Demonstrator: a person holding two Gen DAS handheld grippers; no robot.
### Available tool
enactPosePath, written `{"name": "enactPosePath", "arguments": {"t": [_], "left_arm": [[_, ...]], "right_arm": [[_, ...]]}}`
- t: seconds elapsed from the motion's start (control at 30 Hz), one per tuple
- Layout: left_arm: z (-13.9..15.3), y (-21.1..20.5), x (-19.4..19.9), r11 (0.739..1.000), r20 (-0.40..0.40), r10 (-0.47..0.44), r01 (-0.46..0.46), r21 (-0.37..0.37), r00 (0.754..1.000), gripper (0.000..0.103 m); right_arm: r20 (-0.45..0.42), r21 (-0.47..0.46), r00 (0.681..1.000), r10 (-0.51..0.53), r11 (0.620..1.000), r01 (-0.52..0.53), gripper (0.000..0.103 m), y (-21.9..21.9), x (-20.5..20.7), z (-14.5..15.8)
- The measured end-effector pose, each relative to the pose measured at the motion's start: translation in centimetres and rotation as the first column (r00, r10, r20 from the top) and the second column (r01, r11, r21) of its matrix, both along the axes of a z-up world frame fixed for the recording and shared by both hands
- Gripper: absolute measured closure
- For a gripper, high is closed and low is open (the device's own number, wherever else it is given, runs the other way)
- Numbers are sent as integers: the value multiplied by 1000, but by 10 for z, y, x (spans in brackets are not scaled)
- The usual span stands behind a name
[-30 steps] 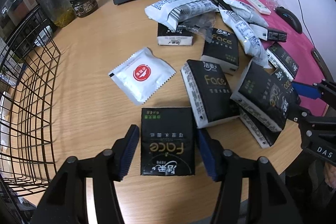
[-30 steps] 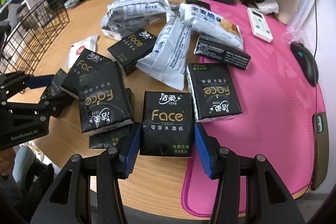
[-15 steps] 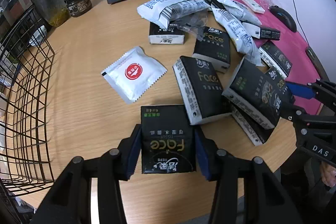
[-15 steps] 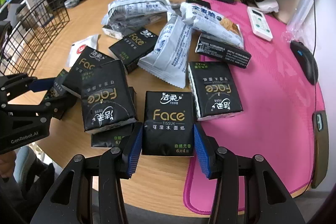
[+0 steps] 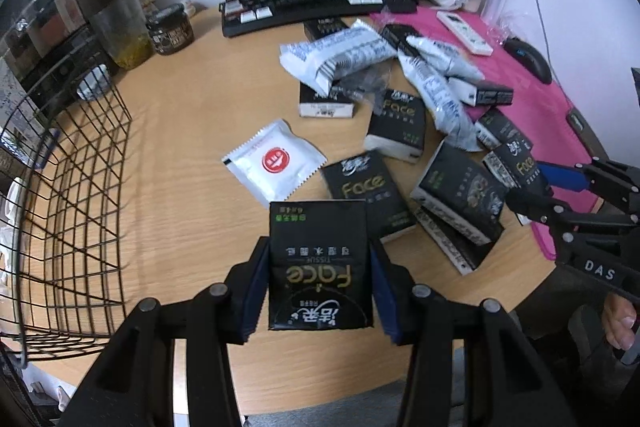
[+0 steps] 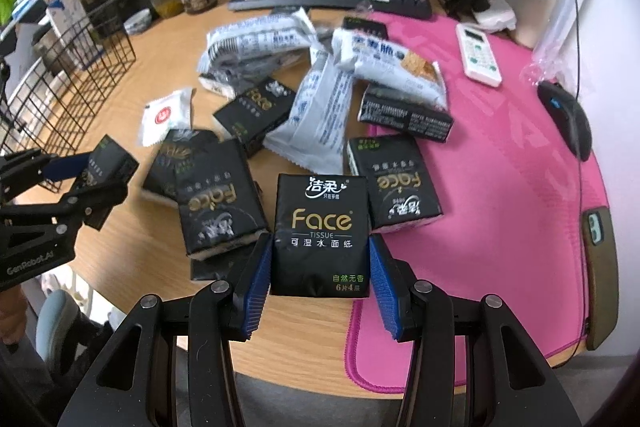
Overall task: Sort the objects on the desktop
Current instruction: 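Lift both held tissue packs and carry them toward the wire basket, then lower both packs into the wire basket and open both grippers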
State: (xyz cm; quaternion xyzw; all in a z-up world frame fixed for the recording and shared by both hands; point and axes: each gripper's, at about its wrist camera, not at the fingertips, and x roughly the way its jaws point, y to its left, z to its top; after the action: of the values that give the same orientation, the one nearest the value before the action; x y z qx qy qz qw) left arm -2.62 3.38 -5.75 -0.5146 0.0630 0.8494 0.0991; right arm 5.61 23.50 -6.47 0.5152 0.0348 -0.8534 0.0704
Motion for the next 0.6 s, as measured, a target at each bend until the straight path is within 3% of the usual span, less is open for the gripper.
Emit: {"name": "enactPosePath", "arguments": {"t": [0.23,0.4,0.6], "left_arm": [[58,-27,21,998,-130,55,-49,50,990,51],[115,-86,44,980,-272,194,-174,99,942,51],[130,-179,51,915,-293,402,-376,143,867,51]], "right_arm": [[-73,-50,995,67,996,-71,57,-26,-4,40],[-177,-50,958,227,970,-239,57,-91,-7,87],[-255,-65,865,433,884,-462,57,-201,-16,122]]}}
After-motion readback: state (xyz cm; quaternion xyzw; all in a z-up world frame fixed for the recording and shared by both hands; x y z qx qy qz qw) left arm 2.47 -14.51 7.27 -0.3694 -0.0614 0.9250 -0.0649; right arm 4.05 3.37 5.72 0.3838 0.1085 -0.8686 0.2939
